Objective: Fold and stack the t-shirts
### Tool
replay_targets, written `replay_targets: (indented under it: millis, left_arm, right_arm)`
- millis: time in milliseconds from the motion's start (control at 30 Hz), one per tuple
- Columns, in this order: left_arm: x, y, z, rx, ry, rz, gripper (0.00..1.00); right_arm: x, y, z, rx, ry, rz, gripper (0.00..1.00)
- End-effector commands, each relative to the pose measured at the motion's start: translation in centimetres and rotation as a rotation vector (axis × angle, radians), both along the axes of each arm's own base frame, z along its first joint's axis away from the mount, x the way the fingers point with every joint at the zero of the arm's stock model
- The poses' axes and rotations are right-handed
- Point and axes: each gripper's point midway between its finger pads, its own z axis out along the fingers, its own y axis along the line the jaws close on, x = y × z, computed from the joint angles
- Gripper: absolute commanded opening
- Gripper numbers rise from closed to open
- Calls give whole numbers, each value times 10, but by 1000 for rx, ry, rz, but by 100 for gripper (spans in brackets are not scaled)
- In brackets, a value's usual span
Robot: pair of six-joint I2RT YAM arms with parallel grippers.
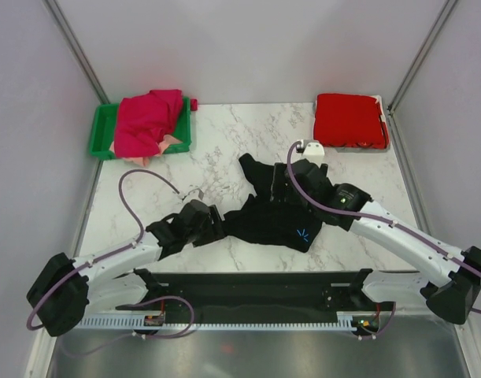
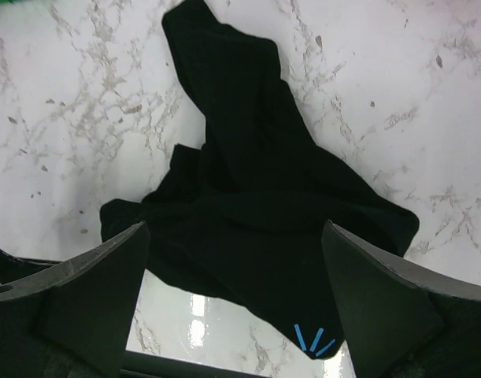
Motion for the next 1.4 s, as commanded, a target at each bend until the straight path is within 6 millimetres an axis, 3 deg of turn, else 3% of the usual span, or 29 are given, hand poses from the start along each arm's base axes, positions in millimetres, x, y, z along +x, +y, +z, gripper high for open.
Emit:
replay_targets:
  millis: [0,167,233,300,567,800,867,1167,1367]
  left_arm:
    - [22,-30,17,-153,-82,9,72]
    - [26,-34,3,-116,-57,6,59]
    - [27,-34,-2,-111,-53,7,48]
    - [26,-31,-8,-99,-50,15,46]
    - [25,-23,-17,-60,-46,24,45]
    - [19,-8,-18,-16,-55,41,63]
    - [20,-6,-19,-11,-62,48,64]
    - [29,-17,-29,-13,-53,39,47]
    - [41,-25,-17,-37,-114,29,40]
  right_arm:
    - [-2,1,-7,4,8,22,98]
    - [-2,0,-16,-10,22,22,98]
    - [0,0,-19,-18,24,22,98]
    - [1,-1,-23,-27,31,20,98]
    - [1,1,-33,-27,51,27,98]
    - [-1,0,-38,-31,60,30,98]
    - [0,0,-40,-31,64,30,98]
    - [1,3,-46,-39,76,38,98]
    - [0,2,-53,-45,90,38,98]
